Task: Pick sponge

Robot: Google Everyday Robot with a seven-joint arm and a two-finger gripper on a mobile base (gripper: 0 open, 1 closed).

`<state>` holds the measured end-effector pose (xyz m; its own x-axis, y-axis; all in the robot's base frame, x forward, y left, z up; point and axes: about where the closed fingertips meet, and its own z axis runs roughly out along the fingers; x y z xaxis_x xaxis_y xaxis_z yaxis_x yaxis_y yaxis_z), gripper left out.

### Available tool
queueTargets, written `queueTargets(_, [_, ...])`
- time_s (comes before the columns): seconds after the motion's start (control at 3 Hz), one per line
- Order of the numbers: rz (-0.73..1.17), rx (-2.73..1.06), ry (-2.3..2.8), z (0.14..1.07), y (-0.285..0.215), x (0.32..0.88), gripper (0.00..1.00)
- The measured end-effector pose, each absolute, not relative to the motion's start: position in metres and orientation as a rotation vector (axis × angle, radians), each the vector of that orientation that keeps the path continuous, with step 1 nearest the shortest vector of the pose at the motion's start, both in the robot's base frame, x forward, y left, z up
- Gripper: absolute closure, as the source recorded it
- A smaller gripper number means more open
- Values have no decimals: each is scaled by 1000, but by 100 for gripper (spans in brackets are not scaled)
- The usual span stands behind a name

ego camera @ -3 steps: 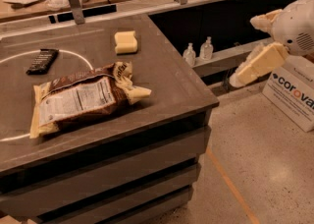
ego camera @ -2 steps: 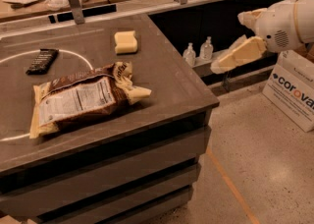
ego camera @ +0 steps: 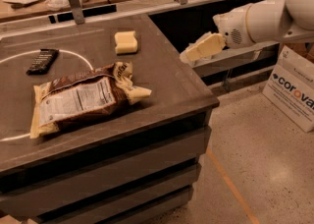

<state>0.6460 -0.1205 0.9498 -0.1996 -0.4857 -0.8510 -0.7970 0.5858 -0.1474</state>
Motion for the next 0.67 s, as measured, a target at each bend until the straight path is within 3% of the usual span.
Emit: queueTargets(0.67, [365, -1084, 1865, 938, -90, 665, 0])
